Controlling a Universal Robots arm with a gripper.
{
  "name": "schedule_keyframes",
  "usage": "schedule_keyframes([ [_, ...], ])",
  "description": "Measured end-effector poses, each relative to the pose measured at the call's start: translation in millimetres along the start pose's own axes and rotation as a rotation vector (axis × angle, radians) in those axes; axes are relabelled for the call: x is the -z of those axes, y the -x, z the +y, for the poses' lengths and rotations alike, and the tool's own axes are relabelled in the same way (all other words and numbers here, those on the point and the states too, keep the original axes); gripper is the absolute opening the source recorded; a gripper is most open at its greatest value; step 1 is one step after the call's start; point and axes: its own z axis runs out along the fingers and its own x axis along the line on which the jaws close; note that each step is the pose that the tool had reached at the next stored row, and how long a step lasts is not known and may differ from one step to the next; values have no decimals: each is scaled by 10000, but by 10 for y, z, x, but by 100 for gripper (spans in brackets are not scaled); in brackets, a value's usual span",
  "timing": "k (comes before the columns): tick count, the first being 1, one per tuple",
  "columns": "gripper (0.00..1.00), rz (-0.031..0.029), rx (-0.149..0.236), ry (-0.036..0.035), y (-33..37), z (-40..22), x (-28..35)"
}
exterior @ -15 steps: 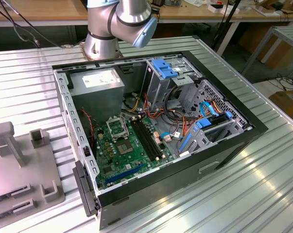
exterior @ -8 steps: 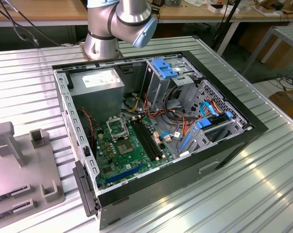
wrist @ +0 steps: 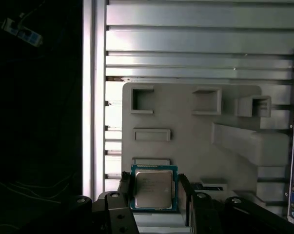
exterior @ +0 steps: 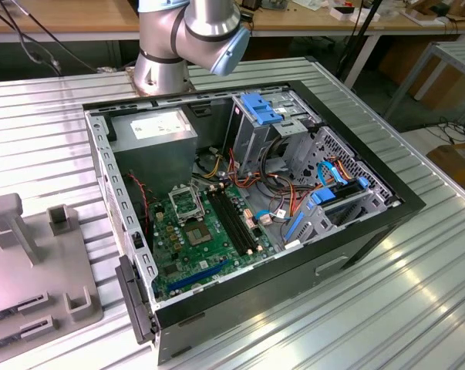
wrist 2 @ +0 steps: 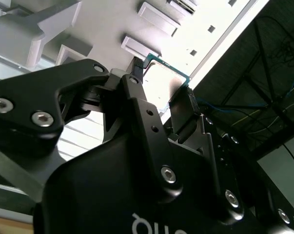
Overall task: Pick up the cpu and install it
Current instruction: 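Pick up the cpu and move it towards the insertion slot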
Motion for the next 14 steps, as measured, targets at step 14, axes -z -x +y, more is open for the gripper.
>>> schedule_keyframes([
  [14,47,12,0,0,-6,0,198],
])
